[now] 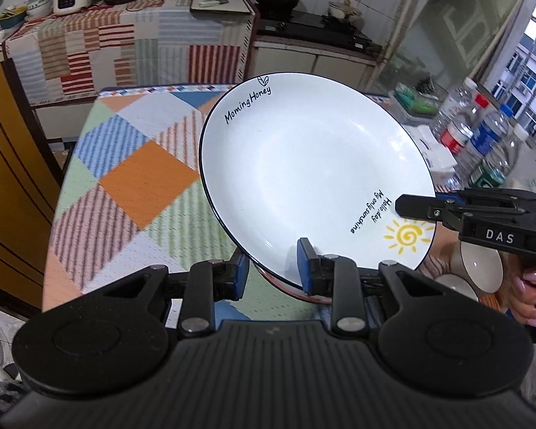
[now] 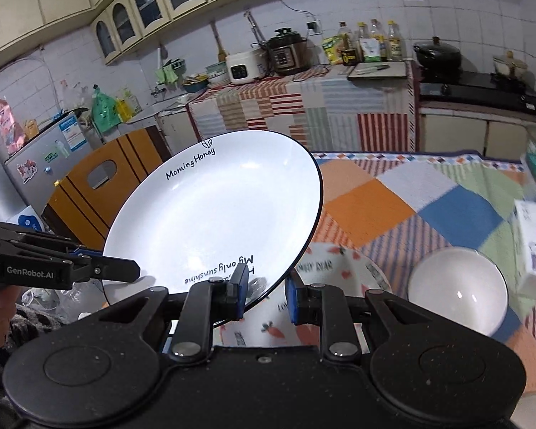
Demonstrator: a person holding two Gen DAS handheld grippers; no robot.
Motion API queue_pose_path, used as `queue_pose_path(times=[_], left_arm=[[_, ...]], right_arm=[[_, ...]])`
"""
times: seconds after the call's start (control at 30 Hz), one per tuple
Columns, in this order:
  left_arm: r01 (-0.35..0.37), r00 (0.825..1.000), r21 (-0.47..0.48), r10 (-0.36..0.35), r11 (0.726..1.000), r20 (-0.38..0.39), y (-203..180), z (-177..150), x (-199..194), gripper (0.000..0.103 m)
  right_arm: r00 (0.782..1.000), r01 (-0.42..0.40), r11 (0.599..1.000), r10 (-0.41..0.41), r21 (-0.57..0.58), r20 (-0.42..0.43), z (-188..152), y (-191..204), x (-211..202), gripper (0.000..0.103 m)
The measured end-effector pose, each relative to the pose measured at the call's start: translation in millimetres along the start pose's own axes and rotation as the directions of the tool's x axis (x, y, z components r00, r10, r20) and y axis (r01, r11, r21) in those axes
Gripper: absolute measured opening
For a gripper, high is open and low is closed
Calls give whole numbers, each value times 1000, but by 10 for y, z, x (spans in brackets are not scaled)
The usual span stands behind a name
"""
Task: Organize plates and bowls
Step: 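Lift the white Morning Honey plate and carry it toward the bunny plate, then lower the white plate onto the bunny plate stack with both grippers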
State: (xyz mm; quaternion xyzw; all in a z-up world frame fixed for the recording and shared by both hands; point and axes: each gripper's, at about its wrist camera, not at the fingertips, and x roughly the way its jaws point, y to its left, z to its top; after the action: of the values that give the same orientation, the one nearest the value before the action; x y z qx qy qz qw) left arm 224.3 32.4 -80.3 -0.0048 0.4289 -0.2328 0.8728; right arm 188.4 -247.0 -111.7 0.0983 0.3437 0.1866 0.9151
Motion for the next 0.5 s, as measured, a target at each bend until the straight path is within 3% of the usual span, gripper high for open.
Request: queue_pose_path(times=[0.5], left_arm=[[33,987,-36,-38,999,-153,-183,-231,596,27]], right_arm=[[997,20,996,-14,86,-74,-493,-458,138,26]])
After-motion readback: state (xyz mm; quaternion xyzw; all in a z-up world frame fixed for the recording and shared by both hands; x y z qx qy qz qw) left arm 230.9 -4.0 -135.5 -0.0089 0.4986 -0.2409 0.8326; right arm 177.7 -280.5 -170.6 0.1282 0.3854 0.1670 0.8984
